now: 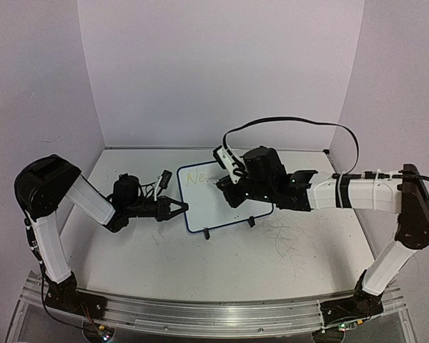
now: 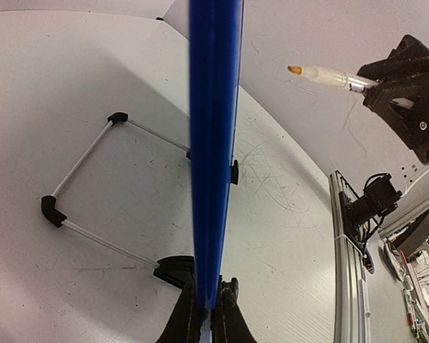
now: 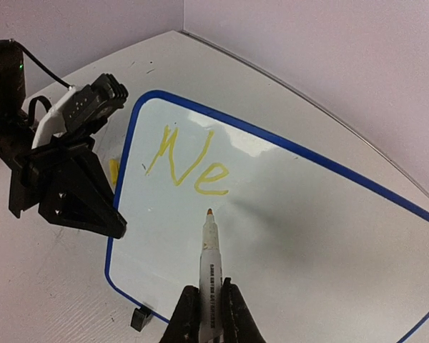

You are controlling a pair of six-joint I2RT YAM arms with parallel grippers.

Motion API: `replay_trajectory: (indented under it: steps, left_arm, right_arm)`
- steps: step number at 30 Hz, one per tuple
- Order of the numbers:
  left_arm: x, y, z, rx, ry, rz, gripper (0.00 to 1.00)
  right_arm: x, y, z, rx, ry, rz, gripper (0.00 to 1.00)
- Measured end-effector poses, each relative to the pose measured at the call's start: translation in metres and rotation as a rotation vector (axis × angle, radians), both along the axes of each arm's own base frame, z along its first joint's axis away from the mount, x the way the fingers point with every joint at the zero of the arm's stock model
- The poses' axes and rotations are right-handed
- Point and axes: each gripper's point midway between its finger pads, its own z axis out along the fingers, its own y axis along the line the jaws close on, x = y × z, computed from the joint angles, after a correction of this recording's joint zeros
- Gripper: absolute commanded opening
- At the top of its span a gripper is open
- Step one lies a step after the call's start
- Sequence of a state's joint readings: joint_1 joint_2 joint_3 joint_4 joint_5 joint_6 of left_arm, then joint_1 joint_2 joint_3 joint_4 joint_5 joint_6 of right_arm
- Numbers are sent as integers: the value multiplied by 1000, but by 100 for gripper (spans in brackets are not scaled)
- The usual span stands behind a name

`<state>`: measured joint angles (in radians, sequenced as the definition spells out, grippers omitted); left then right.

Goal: Write a sentence on the whiteboard

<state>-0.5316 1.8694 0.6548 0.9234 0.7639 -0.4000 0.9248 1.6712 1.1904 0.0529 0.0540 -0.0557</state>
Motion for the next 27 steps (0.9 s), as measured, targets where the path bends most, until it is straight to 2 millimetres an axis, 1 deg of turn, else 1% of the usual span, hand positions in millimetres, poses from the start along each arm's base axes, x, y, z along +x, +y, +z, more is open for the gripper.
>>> replay_trajectory:
  steps: [21, 24, 27]
  left_arm:
    - [1, 1, 1, 9, -4, 11, 0]
    - [1, 1, 0, 11, -2, 12, 0]
    - [1, 1, 1, 13, -2, 12, 0]
  right_arm:
    - [-2, 3, 1, -4, -15, 11, 0]
    - [0, 4, 1, -8, -18, 6, 0]
    - [5, 0, 2, -13, -31, -26, 0]
